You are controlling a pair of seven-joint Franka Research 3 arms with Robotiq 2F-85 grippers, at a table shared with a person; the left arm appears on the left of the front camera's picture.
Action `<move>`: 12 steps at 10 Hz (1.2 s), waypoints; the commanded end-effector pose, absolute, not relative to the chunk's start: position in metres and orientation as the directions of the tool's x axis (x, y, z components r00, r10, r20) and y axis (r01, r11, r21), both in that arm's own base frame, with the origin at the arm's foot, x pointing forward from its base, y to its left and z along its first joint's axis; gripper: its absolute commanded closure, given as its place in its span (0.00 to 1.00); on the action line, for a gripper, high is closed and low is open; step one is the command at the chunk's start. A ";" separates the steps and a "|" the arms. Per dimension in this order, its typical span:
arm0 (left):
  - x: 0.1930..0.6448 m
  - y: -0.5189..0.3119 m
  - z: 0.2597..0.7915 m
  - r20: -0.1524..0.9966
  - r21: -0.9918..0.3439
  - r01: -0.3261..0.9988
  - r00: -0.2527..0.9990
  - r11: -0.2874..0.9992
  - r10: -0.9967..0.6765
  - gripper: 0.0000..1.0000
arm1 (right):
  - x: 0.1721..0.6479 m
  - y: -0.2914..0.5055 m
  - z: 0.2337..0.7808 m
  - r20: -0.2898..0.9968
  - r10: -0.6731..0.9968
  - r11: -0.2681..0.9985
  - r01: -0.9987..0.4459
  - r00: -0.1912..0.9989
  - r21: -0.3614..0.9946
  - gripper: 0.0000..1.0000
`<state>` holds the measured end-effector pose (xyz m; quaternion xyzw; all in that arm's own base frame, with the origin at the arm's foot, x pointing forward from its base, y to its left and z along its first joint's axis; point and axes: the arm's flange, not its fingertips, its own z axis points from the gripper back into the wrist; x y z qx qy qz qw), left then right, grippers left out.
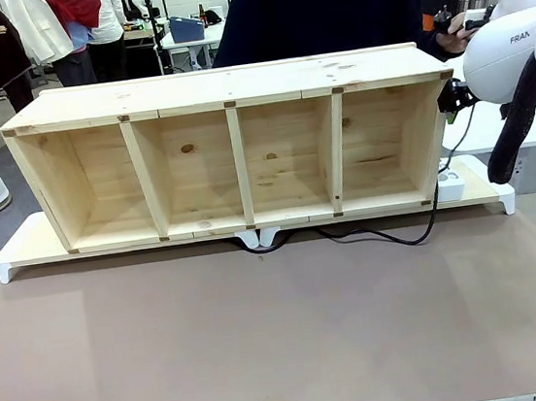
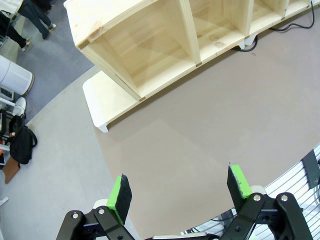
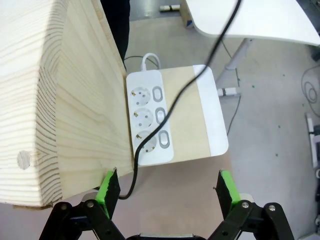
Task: Perform cable management.
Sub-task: Release the Power Cable when the human grasps it.
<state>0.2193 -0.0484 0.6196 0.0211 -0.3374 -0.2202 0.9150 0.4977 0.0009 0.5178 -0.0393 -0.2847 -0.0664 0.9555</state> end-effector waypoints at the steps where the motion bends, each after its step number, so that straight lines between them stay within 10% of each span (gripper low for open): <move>1: 0.220 -0.050 0.617 0.619 0.174 0.377 0.677 0.910 -0.399 0.00 | 0.497 0.002 0.517 0.544 -0.103 0.989 0.144 0.833 -0.033 0.00; 12: 0.220 -0.050 0.617 0.619 0.174 0.377 0.677 0.910 -0.399 0.00 | 0.497 0.002 0.517 0.544 -0.103 0.989 0.144 0.833 -0.033 0.00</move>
